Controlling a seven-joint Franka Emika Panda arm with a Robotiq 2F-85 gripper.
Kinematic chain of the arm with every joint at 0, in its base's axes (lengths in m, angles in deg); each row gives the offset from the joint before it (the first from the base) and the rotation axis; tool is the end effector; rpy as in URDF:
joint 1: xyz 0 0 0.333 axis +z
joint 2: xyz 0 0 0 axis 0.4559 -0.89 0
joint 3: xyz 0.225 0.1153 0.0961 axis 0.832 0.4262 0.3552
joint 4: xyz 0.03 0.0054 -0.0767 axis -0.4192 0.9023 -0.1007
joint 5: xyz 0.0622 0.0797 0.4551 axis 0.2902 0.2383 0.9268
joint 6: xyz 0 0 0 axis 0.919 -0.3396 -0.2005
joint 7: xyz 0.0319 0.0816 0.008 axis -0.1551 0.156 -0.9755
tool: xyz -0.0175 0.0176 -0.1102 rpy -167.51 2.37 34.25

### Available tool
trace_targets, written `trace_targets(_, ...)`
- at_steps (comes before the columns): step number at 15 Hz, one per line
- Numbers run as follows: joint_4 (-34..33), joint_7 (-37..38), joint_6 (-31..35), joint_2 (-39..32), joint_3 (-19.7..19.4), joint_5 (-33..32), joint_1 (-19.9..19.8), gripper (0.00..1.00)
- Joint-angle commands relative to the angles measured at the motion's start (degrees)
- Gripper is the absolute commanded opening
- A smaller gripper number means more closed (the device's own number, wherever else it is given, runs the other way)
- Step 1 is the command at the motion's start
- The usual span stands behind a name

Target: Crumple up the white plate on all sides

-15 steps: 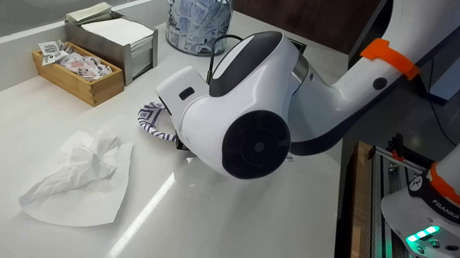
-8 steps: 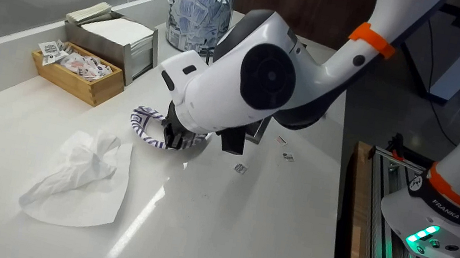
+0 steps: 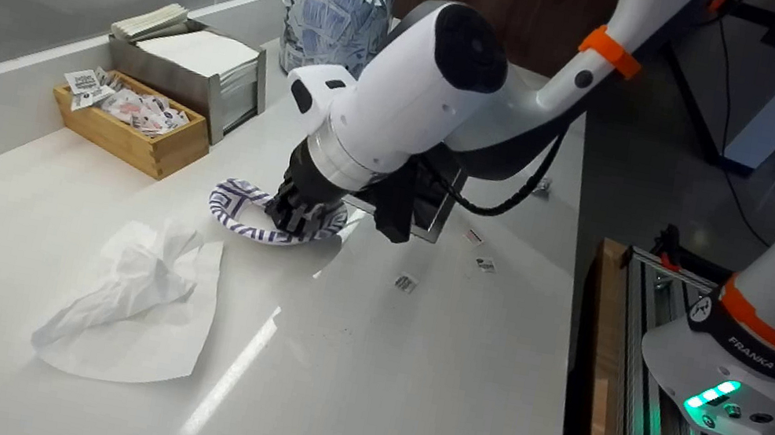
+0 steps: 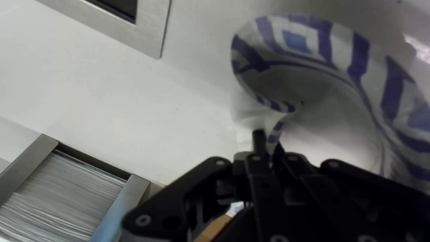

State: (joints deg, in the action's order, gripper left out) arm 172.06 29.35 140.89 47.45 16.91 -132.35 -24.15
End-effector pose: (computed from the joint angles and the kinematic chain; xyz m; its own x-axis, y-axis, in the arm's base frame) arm 0.5503 0.1990 0.1208 0.7496 0.4767 0.4593 0.3595 -0.8758 0.3222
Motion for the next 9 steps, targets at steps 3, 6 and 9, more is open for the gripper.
trace_targets(3,2.01,-4.45,-2.72,-1.0,1.64,8.85,0.0,0.01)
trace_targets(6,3.27,-10.59,-6.94,0.8,3.79,16.48,-0.19,0.31)
trace_targets(9,3.03,-13.67,-12.91,2.87,5.54,20.71,0.5,0.51)
